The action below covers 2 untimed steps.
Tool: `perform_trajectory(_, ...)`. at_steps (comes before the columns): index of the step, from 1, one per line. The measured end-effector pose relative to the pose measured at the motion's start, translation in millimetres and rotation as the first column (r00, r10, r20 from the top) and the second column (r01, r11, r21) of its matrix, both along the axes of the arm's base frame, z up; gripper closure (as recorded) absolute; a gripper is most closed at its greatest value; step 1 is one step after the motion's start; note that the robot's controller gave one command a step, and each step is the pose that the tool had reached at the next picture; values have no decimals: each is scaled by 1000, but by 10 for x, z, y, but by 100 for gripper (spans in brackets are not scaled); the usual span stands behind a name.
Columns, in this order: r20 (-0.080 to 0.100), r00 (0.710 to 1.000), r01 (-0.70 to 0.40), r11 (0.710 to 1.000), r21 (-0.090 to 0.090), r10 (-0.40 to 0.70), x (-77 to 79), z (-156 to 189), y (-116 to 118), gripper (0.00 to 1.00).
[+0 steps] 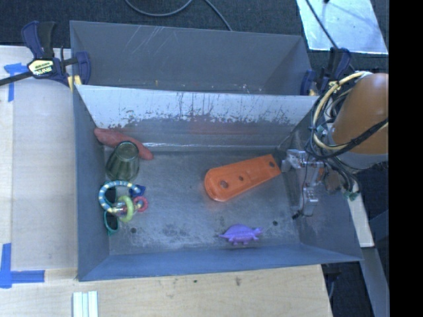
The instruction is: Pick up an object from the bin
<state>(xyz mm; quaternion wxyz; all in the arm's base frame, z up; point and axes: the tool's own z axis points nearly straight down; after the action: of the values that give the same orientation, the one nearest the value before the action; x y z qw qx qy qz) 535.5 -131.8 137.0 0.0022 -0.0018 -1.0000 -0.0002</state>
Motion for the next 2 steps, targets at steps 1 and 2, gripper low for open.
perform_trajectory(1,8,1000,-3,1000,-1,3,19,47,4,0)
perform_trajectory(2,14,998,-58,998,-5,58,370,-242,138,0)
